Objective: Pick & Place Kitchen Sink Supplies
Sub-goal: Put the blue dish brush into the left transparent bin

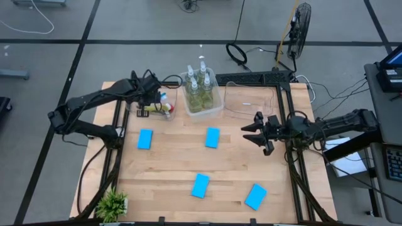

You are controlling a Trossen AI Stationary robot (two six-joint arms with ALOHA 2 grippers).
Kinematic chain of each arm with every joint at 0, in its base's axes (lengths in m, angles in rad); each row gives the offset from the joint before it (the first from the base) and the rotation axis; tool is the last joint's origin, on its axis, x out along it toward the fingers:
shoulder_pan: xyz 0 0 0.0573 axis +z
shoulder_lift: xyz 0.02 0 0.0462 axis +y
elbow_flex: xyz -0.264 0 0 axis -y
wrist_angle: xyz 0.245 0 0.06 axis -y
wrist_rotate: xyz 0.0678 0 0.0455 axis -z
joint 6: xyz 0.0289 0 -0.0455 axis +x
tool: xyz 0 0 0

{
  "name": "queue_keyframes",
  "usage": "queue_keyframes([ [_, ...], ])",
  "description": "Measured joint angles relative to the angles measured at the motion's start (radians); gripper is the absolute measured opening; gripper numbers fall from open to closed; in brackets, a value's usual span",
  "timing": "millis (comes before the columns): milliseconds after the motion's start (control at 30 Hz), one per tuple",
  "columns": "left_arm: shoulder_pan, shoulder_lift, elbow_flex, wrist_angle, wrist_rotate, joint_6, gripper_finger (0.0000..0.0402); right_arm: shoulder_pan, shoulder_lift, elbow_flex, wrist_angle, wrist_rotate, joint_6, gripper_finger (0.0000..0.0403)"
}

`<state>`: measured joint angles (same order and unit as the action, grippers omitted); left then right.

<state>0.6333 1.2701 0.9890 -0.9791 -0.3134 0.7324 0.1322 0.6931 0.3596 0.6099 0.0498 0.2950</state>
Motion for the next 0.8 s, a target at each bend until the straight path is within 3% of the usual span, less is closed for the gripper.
queue_keyframes([
  [233,0.034,0.023,0.000,-0.002,0.000,0.077,0.0015,-0.001,-0.047,-0.008,-0.140,0.001,-0.001,0.0149],
  [533,0.049,0.161,-0.001,0.037,-0.042,0.104,0.0015,-0.002,-0.059,-0.008,-0.144,0.001,0.005,0.0150],
  [800,0.078,0.222,-0.001,0.047,0.014,0.097,0.0015,-0.002,-0.059,-0.008,-0.144,0.001,0.024,0.0147],
])
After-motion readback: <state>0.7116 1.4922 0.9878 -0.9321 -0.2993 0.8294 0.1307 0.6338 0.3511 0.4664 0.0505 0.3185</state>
